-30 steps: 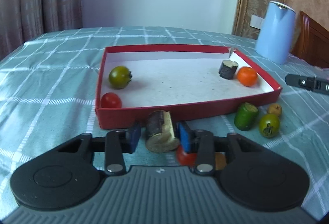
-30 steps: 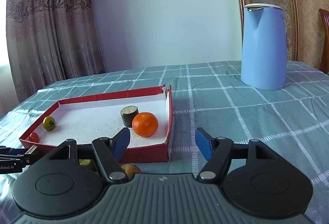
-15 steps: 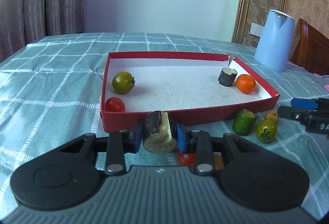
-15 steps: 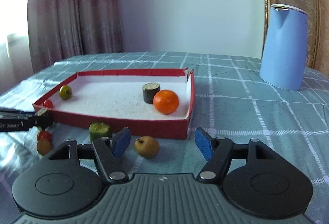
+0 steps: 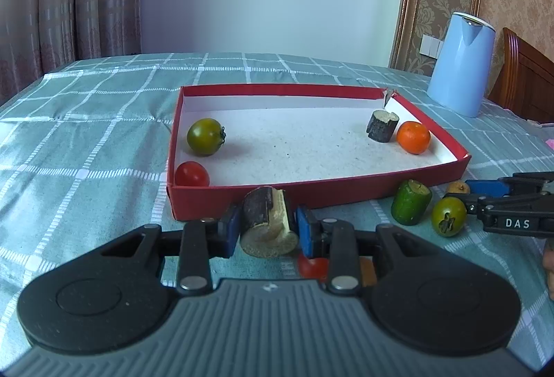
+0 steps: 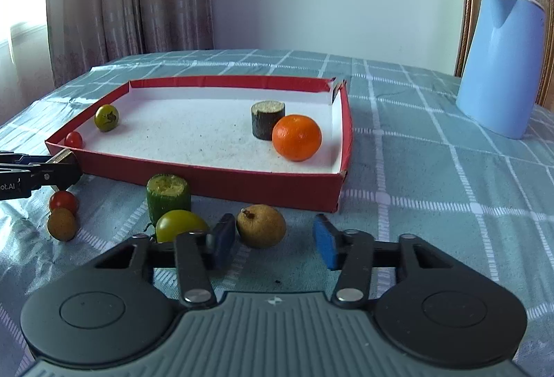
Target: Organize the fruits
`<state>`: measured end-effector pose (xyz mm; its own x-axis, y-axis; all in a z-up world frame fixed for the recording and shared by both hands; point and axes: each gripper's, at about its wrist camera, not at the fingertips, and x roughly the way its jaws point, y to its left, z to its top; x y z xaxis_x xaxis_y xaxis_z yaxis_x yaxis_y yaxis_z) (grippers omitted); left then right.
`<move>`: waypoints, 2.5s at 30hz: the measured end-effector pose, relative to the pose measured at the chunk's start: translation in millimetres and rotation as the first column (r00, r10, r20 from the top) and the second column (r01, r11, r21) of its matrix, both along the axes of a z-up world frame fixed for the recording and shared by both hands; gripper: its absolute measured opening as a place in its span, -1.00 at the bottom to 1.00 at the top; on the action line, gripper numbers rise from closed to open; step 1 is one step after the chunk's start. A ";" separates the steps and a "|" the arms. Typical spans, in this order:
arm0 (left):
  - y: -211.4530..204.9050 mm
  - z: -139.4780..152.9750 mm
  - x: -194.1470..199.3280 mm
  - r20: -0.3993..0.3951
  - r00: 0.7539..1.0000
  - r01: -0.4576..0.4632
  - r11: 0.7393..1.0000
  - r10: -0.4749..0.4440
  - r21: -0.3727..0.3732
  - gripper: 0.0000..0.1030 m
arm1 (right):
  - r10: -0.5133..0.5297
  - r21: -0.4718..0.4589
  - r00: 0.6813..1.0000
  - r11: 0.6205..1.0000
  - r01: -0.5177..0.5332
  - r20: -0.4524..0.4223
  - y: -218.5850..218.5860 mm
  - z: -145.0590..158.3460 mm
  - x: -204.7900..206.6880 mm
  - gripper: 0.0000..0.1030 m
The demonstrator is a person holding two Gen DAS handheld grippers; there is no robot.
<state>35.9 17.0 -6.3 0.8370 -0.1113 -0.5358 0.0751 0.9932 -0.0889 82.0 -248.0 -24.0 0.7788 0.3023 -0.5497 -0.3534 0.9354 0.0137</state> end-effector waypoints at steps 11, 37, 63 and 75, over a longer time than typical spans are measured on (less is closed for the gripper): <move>-1.3 2.3 -6.4 0.034 0.999 0.025 1.000 -0.025 0.001 -0.40 | -0.006 -0.001 0.999 1.000 0.006 0.036 0.8 3.0 -7.4 -0.42; -2.1 32.2 6.8 0.105 0.994 -0.031 0.999 0.034 -0.034 -0.39 | -0.010 0.003 0.987 1.000 0.010 0.160 20.9 32.8 -2.3 -0.42; 24.7 15.6 -31.5 0.059 0.998 0.013 1.000 -0.014 0.016 -0.24 | 0.005 -0.012 0.995 1.000 -0.004 0.102 48.0 33.0 42.1 -0.42; 22.4 0.2 -22.2 0.031 0.993 0.109 0.992 -0.111 0.069 -0.26 | 0.018 -0.034 0.995 0.999 -0.015 0.095 53.0 29.4 40.8 -0.42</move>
<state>13.7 39.4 -6.1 0.8398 -0.1685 -0.5161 0.1864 0.9823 -0.0175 122.7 -194.9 5.3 0.8230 0.2980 -0.4836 -0.3666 0.9289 -0.0516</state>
